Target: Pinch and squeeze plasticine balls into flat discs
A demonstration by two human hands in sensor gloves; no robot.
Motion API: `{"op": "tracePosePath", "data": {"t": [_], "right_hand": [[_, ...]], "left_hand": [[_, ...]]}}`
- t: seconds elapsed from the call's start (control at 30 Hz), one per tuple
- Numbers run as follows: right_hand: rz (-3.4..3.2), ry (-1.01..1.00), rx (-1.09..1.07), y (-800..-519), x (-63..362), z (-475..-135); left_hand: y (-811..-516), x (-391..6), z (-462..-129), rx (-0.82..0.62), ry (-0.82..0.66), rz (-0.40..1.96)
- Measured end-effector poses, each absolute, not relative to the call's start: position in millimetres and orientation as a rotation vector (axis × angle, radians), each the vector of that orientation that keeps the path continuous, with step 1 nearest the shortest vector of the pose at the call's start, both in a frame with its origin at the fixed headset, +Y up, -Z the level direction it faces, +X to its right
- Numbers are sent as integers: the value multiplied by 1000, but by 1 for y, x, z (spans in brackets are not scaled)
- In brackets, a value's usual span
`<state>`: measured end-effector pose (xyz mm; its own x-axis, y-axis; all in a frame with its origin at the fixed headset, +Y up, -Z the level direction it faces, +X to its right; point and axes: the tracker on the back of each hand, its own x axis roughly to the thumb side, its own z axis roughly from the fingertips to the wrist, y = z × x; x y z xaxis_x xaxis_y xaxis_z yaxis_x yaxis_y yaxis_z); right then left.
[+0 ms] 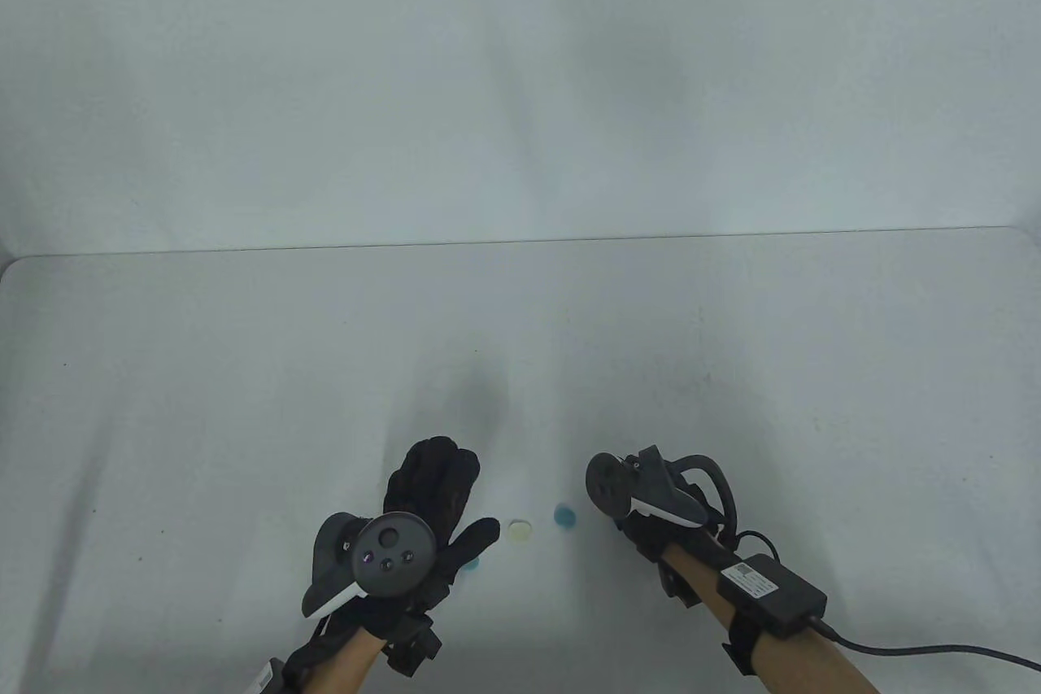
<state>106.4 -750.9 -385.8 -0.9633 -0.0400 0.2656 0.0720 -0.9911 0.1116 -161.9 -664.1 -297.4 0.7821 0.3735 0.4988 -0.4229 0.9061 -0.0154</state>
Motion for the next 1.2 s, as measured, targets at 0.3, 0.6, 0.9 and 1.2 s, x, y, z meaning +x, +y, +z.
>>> {"op": "tracePosePath", "data": {"t": [0.3, 0.6, 0.9, 1.2], "right_hand": [[-3378, -225, -396, -714, 134, -382], [-3463, 145, -800, -651, 153, -318], [-3319, 252, -910, -653, 166, -285], [-3291, 211, -891, -667, 169, -285]], "left_hand": [[-662, -163, -297, 112, -525, 443], [-652, -158, -286, 146, -591, 483], [-650, -151, -282, 129, -639, 443], [-655, -149, -283, 119, -637, 386]]}}
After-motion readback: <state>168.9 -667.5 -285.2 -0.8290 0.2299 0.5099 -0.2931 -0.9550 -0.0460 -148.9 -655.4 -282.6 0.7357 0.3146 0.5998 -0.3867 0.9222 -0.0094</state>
